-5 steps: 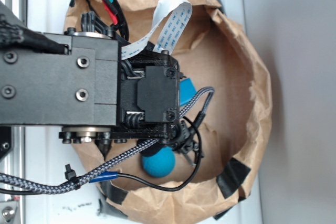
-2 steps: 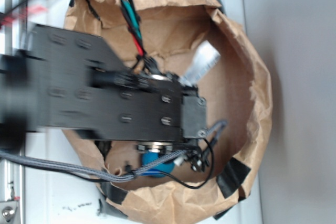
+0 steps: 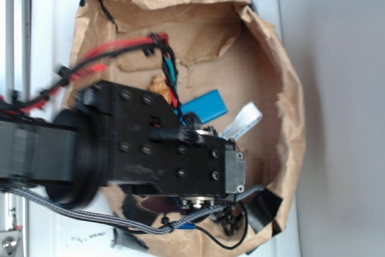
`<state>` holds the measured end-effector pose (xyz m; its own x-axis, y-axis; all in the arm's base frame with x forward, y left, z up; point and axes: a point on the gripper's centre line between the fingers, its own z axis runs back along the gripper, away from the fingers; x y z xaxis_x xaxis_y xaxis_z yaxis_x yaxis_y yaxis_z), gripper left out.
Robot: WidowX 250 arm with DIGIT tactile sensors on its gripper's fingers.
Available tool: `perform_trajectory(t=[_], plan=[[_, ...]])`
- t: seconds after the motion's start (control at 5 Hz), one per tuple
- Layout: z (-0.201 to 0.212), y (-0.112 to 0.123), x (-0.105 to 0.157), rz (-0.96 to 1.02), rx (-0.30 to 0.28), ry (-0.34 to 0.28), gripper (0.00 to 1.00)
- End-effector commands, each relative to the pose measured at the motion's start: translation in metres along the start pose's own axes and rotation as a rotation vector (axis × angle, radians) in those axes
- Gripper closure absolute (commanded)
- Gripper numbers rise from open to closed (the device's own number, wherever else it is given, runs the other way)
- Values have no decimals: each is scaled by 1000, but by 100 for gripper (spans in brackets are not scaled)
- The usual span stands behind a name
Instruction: Grab the blue ball.
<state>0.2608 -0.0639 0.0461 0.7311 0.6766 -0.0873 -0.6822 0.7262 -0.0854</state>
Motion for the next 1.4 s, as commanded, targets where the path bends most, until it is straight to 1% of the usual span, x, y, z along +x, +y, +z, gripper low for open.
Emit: perform_trajectory(t=[0.0, 0.2, 0.4, 0.6, 0.8, 1.0, 1.2], plan=[[-20, -7, -10, -76, 51, -22, 0], [-8, -3, -5, -32, 38, -26, 100], [23, 7, 11, -10, -31, -7, 100], [61, 25, 33, 46, -47, -85, 100], [107, 38, 32, 6, 15, -291, 100], [151, 45, 18, -8, 112, -436, 100], [167, 50, 16, 6, 191, -452, 100]])
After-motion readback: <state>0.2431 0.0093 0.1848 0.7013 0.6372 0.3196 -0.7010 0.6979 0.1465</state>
